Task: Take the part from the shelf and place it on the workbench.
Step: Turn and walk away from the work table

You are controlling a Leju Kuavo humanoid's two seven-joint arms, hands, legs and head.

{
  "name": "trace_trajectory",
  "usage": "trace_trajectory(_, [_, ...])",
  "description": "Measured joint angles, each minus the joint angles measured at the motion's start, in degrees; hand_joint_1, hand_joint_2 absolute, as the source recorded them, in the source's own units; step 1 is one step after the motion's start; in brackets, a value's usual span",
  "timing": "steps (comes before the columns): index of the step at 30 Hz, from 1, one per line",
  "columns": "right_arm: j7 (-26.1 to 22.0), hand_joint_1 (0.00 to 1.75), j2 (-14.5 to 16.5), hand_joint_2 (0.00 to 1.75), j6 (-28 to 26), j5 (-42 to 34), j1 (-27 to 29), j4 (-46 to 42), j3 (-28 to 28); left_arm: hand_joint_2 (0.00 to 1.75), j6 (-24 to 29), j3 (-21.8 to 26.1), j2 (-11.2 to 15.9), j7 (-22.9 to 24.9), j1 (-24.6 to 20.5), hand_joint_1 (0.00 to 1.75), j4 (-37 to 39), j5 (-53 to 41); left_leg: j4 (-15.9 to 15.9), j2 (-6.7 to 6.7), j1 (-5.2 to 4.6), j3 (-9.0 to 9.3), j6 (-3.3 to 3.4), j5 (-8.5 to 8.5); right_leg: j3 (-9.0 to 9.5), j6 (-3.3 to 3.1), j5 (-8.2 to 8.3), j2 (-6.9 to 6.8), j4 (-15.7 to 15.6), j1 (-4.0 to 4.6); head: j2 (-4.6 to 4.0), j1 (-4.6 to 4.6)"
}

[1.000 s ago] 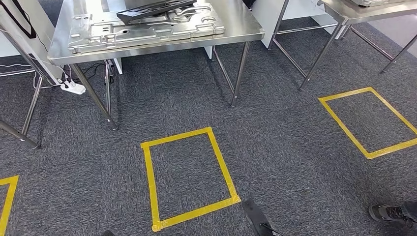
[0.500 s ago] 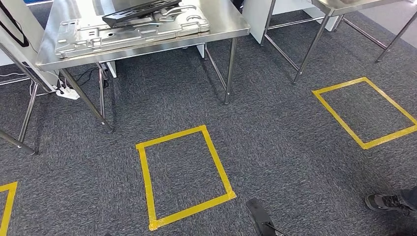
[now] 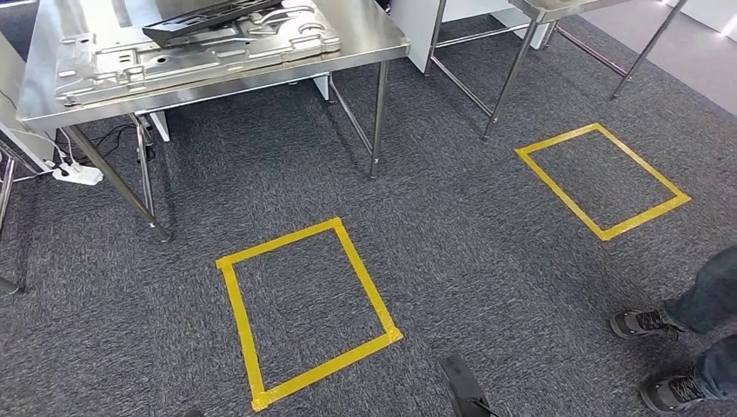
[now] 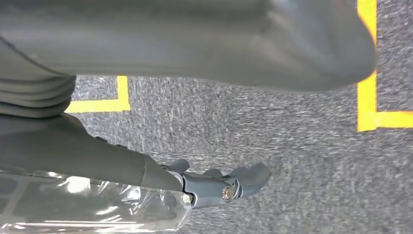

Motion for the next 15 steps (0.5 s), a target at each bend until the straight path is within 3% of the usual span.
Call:
trace_trajectory(2, [0.01, 0.0, 0.01, 0.0, -0.06, 0.07, -0.05, 0.0, -0.02, 1.75, 0.0, -0.04, -0.02, -0.1, -0.09, 0.0, 0.0, -0.19, -0.02, 1.04, -0.04, 0.09, -0.19, -0.06, 4.1, -0.01, 3.37, -1.66, -8.22, 0.22, 0.0, 0.43])
trace_trajectory(4, [-0.01, 0.0, 0.08, 0.0, -0.11, 0.13, -0.1, 0.0, -0.07, 1.75, 0.02, -0.08, -0.04, -0.14, -0.12, 0.0, 0.0, -0.31, -0.09, 1.84, -0.27, 0.02, -0.61, -0.06, 6.04, -0.2, 4.37, -3.1, -12.67, 0.69, 0.0, 0.67])
trace_trajectory(7, [0.03, 0.0, 0.08, 0.0, -0.2, 0.14, 0.27, 0.03, -0.26, 1.75, 0.05, -0.1, -0.05, -0.18, -0.16, 0.0, -0.01, -0.41, -0.44, 2.71, -0.39, 0.17, -1.45, 0.04, 5.72, -1.0, 4.4, -2.49, -13.0, 0.96, 0.0, 0.21])
trace_trajectory(8, [0.03, 0.0, 0.07, 0.0, -0.24, 0.15, 0.34, 0.04, -0.31, 1.75, 0.08, -0.12, -0.06, -0.21, -0.2, 0.0, -0.02, -0.43, -0.01, 2.09, -0.31, 0.07, -1.68, -0.46, 5.71, -1.47, 4.59, -2.07, -13.16, 0.87, 0.0, 0.03])
trace_trajectory(9, [0.03, 0.0, 0.07, 0.0, -0.26, 0.15, 0.31, 0.05, -0.34, 1.75, 0.09, -0.15, -0.07, -0.25, -0.23, 0.0, -0.02, -0.46, 1.41, 1.01, -0.23, -0.43, -1.83, -1.57, 5.74, -1.95, 4.78, -1.67, -13.34, 0.74, 0.0, -0.19])
trace_trajectory(11, [-0.04, 0.0, 0.14, 0.0, -0.28, 0.14, 0.16, 0.04, -0.37, 1.75, 0.1, -0.22, -0.08, -0.36, -0.17, 0.0, -0.02, -0.51, 7.93, -1.63, -0.3, -3.02, -1.87, -5.33, 5.76, -2.68, 5.01, -0.77, -13.46, 0.66, 0.0, -0.99])
trace_trajectory(13, [-0.1, 0.0, 0.2, 0.0, -0.28, 0.14, 0.16, 0.05, -0.37, 1.75, 0.06, -0.27, -0.08, -0.51, -0.01, 0.0, -0.01, -0.57, 14.95, -2.45, -0.57, -6.03, -1.8, -8.0, 5.74, -2.96, 5.09, 0.24, -13.44, 0.81, 0.0, -1.68])
trace_trajectory(14, [-0.11, 0.0, 0.21, 0.0, -0.28, 0.14, 0.21, 0.06, -0.38, 1.75, 0.04, -0.3, -0.08, -0.6, 0.04, 0.0, 0.0, -0.6, 16.24, -2.52, -0.68, -6.62, -1.73, -7.95, 5.74, -3.01, 5.12, 0.77, -13.4, 0.87, 0.0, -1.83])
trace_trajectory(15, [-0.13, 0.0, 0.21, 0.0, -0.28, 0.14, 0.24, 0.07, -0.39, 1.75, 0.03, -0.32, -0.08, -0.68, 0.06, 0.0, 0.0, -0.62, 15.02, -2.56, -0.73, -6.06, -1.65, -6.68, 5.76, -3.02, 5.14, 1.35, -13.32, 0.9, 0.0, -1.91])
